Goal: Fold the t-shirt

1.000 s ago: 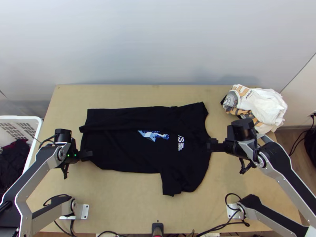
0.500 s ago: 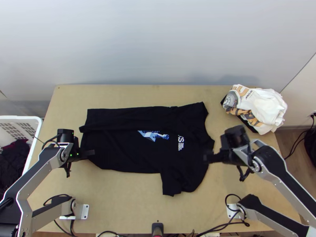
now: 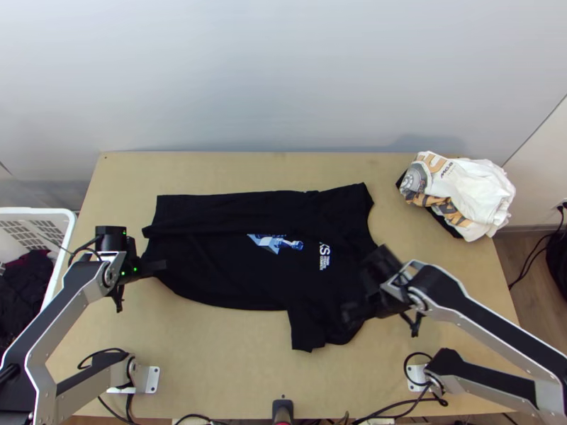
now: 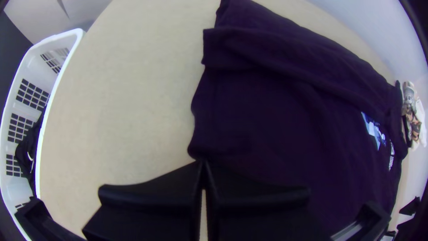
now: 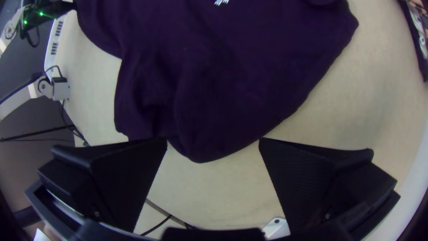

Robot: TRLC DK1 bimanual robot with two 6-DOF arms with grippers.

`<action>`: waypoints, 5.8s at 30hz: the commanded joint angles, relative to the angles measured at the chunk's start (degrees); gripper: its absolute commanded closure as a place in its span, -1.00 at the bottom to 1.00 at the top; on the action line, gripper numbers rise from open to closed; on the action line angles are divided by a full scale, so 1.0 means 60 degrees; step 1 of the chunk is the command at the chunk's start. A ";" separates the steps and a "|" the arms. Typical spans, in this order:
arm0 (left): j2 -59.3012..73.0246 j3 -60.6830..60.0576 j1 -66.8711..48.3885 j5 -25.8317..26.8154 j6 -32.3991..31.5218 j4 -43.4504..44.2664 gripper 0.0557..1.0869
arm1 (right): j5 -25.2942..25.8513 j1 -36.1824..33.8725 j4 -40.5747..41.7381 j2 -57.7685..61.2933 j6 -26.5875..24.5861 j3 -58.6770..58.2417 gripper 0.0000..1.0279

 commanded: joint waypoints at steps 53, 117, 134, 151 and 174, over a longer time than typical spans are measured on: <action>0.0980 0.3301 0.0327 0.0179 -0.0635 -0.0501 0.93 | 0.0825 -0.3231 0.2377 0.2814 -0.0757 0.3471 0.95; 0.6254 0.6876 0.0034 -0.0788 -0.0547 -0.0384 -0.83 | 0.1206 -0.2850 0.0942 0.6681 -0.0347 0.9755 -0.93; 0.7484 0.6714 -0.0815 -0.0949 -0.0621 0.0407 -0.82 | 0.1206 -0.1956 0.0780 0.6798 -0.0450 0.9198 -0.93; 0.7543 0.6407 -0.1782 -0.1608 0.0097 0.0246 0.92 | 0.1147 -0.1942 0.0780 0.7575 -0.0406 0.9887 -0.93; 0.6400 1.0054 -0.2515 -0.1535 -0.0489 -0.2010 0.92 | 0.0664 -0.1121 0.0780 0.9010 -0.0318 1.0472 -0.93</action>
